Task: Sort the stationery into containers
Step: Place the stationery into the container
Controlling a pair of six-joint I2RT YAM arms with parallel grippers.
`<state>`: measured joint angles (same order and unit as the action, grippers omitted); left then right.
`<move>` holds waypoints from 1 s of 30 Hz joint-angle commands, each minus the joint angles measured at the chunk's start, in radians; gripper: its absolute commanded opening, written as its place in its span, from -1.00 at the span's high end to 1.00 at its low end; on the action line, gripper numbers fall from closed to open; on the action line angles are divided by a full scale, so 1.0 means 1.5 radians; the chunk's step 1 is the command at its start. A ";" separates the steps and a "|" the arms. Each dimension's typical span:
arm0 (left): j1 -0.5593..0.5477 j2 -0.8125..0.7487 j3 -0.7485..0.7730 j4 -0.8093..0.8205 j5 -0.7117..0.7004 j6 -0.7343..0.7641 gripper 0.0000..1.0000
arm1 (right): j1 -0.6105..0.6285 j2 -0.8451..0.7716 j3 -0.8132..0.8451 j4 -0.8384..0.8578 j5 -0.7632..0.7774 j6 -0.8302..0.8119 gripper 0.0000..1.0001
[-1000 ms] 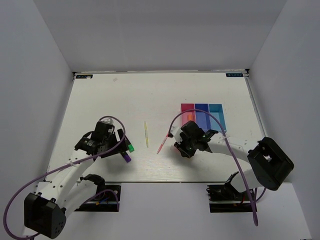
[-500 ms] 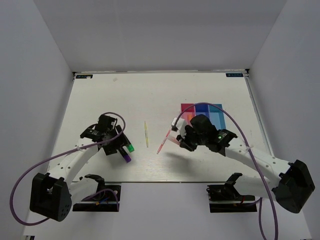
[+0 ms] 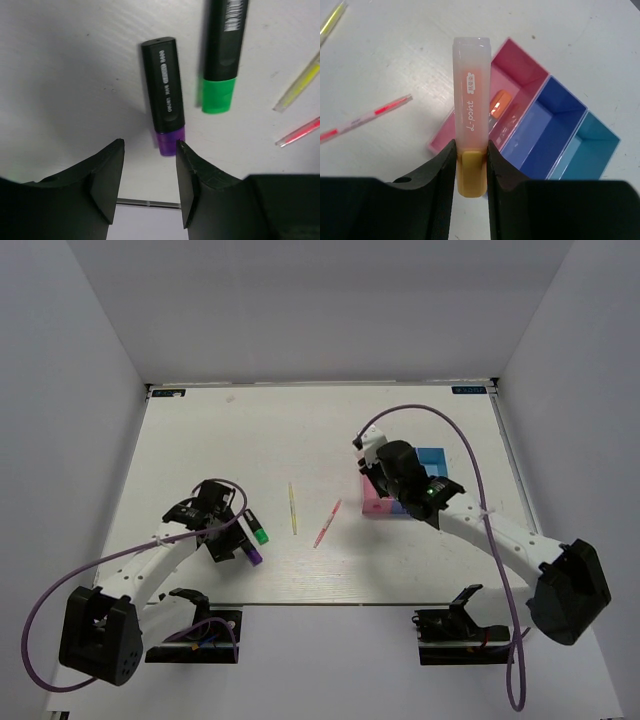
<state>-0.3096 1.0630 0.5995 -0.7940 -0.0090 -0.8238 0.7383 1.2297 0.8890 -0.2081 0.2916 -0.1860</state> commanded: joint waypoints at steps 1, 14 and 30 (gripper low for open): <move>0.003 -0.017 -0.016 -0.005 -0.007 -0.023 -0.12 | -0.016 0.036 0.075 0.044 0.067 0.082 1.00; 0.004 -0.004 -0.036 0.028 -0.005 -0.051 -0.09 | -0.072 0.176 0.129 -0.025 0.028 0.186 0.35; -0.001 0.070 -0.021 0.070 0.005 -0.061 -0.12 | -0.114 0.113 0.071 -0.018 -0.077 0.185 -0.23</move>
<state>-0.3096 1.1587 0.5510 -0.6956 0.0174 -0.9100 0.5728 1.4685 1.0191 -0.2600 0.2111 0.0834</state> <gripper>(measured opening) 0.558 0.613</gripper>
